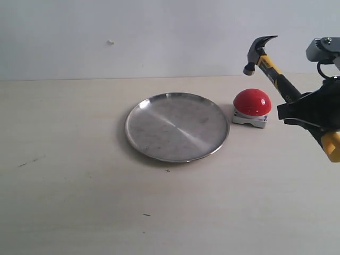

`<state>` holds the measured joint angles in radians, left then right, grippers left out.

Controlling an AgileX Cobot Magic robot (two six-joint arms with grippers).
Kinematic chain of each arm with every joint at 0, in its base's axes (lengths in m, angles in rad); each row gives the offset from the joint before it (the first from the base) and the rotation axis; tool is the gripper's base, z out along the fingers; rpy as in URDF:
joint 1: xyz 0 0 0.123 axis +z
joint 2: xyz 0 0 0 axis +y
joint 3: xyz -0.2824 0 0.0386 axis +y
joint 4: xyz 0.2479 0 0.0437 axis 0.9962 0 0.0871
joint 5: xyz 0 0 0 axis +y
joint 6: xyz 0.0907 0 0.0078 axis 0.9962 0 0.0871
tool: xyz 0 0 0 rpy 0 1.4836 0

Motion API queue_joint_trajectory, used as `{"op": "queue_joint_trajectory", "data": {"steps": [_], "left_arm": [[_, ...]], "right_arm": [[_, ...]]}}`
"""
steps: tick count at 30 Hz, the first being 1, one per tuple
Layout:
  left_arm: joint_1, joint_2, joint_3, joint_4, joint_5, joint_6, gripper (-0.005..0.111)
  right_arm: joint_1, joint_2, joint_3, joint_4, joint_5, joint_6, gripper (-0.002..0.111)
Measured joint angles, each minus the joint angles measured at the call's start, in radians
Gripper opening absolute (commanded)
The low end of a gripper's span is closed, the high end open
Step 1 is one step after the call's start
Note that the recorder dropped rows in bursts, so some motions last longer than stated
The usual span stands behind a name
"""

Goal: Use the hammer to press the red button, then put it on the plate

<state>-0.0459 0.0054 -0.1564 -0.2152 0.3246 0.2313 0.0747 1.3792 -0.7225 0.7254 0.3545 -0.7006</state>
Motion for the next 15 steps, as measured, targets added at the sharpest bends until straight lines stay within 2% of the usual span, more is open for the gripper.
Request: {"op": "queue_joint_trajectory", "data": {"steps": [5,10,15], "left_arm": [[0.0,0.0,0.0,0.0,0.0,0.0,0.0],[0.0,0.0,0.0,0.0,0.0,0.0,0.0],[0.0,0.0,0.0,0.0,0.0,0.0,0.0]], "right_arm": [[0.0,0.019,-0.018,-0.093,0.002,0.08,0.0],[0.0,0.019,-0.085,-0.316,0.008,0.295,0.0],[0.0,0.019,-0.151,-0.352,0.011,0.329,0.0]]}}
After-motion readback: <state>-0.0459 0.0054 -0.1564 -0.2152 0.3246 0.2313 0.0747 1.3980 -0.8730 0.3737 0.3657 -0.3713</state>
